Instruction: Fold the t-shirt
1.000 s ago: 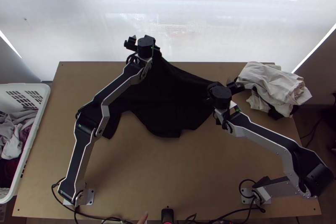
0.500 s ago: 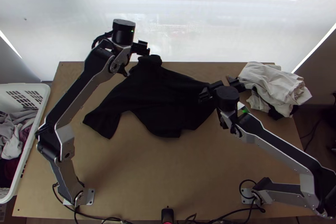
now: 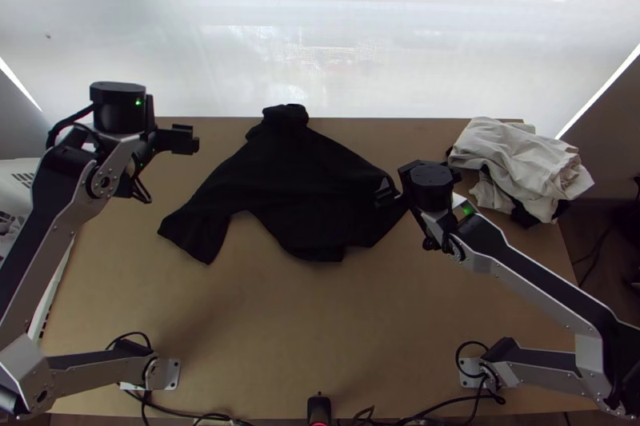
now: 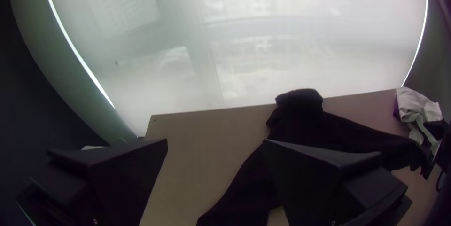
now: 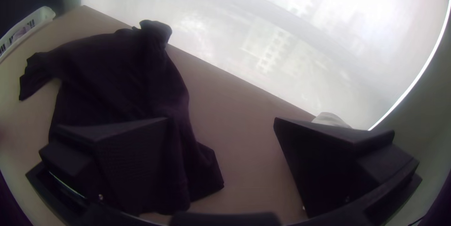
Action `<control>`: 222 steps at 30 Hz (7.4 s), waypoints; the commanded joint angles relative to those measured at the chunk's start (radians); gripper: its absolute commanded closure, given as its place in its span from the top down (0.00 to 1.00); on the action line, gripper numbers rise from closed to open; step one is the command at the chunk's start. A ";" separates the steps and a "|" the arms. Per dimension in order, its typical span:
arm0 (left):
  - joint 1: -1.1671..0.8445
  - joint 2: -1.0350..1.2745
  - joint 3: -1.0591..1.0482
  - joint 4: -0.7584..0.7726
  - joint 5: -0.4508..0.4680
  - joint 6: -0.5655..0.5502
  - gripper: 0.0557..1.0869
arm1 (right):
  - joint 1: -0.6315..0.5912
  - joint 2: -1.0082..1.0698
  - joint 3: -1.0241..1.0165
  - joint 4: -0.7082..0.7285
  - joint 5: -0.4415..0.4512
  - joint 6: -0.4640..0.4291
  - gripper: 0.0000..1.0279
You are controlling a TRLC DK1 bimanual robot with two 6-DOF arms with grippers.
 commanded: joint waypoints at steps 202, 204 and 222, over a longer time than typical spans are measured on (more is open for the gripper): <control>0.572 -0.334 -0.558 -0.512 0.314 0.733 0.03 | 0.062 1.234 1.368 -0.329 -0.451 0.159 0.68; 0.561 -0.334 -0.560 -0.512 0.314 0.719 0.03 | 0.062 1.248 1.368 -0.324 -0.451 0.159 0.68; 0.439 -0.353 -0.561 -0.510 0.311 0.590 0.03 | 0.025 1.073 1.189 -0.266 -0.449 0.142 0.03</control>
